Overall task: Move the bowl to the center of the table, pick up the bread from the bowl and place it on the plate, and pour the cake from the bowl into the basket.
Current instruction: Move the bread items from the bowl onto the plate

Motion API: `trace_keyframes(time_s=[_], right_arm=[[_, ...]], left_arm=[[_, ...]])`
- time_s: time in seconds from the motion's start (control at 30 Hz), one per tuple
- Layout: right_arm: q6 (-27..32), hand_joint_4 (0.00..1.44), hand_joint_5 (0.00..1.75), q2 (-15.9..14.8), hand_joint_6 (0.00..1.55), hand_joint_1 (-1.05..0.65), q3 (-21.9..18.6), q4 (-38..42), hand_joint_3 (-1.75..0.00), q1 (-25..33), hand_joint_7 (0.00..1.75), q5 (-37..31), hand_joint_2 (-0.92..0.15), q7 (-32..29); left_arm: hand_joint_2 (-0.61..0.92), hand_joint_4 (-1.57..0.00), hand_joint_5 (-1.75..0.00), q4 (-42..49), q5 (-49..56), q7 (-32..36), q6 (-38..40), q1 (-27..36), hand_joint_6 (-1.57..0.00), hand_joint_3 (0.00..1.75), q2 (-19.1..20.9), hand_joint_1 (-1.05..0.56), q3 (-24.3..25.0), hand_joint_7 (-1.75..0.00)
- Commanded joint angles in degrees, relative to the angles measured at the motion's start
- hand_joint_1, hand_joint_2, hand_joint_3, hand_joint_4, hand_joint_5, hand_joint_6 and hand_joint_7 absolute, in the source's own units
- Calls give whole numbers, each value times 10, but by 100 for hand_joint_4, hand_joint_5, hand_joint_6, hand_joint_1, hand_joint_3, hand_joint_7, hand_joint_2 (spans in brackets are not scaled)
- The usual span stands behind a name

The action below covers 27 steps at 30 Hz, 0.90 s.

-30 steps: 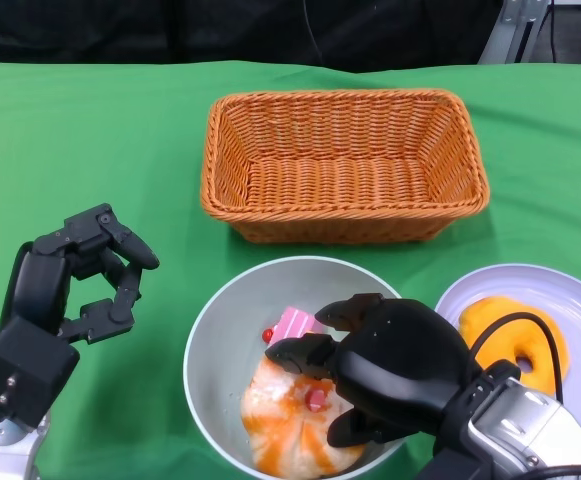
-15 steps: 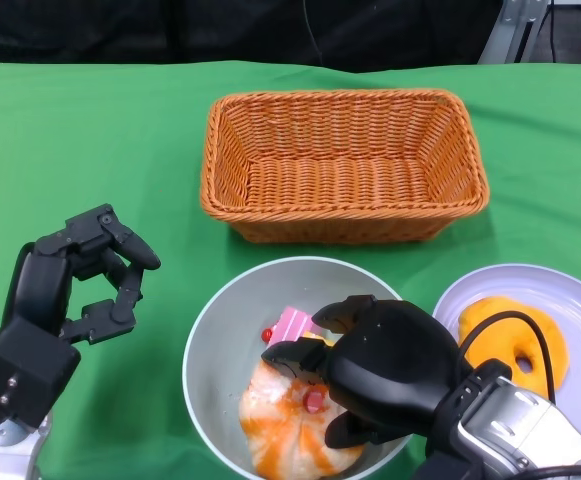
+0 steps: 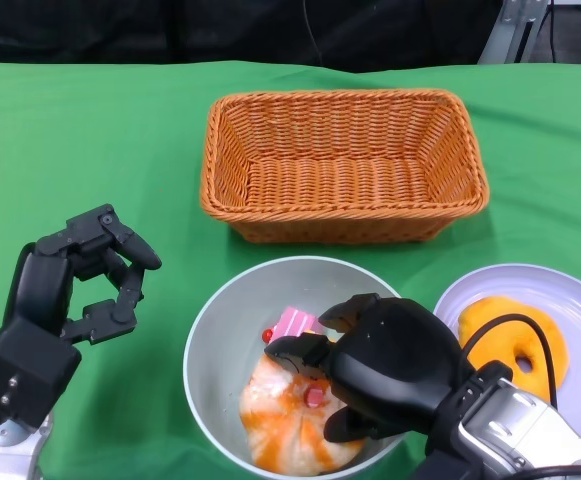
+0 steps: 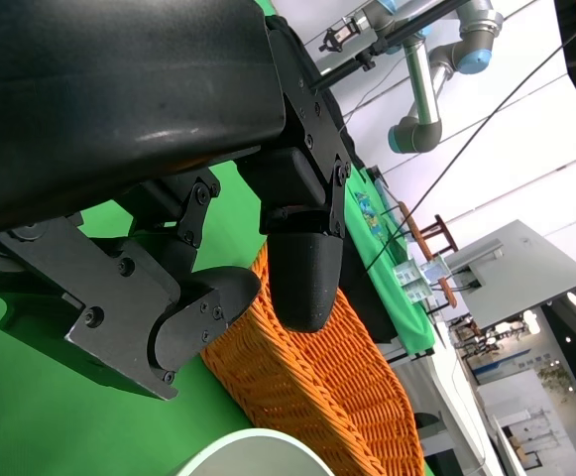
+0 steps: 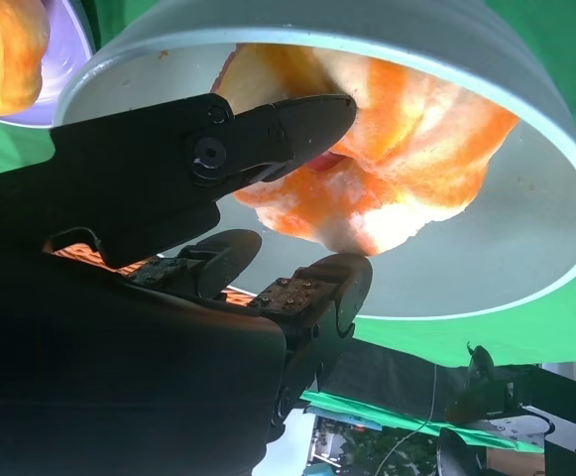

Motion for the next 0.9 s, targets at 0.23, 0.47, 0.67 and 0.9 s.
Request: trace_keyframes(time_s=[0.23,0.47,0.67,0.9], right_arm=[[10,76,9,13,65,-66,24,54,0,-5,2,-25,-89,-46],[26,77,9,18,65,-66,38,59,0,-12,1,-30,-91,-18],[25,80,11,20,64,-64,45,71,-1,-16,0,-25,-92,-21],[31,78,12,29,64,-60,52,91,-3,-28,1,-8,-92,4]], left_arm=[[57,-80,-158,2,-2,4,-8,4,-79,111,1,-2,2,-139],[57,-80,-158,6,-6,-2,-10,3,-78,110,1,-2,3,-139],[56,-82,-157,6,6,9,-9,2,-80,111,3,-1,1,-138],[57,-81,-158,5,-5,2,-6,3,-80,111,-1,-1,3,-138]])
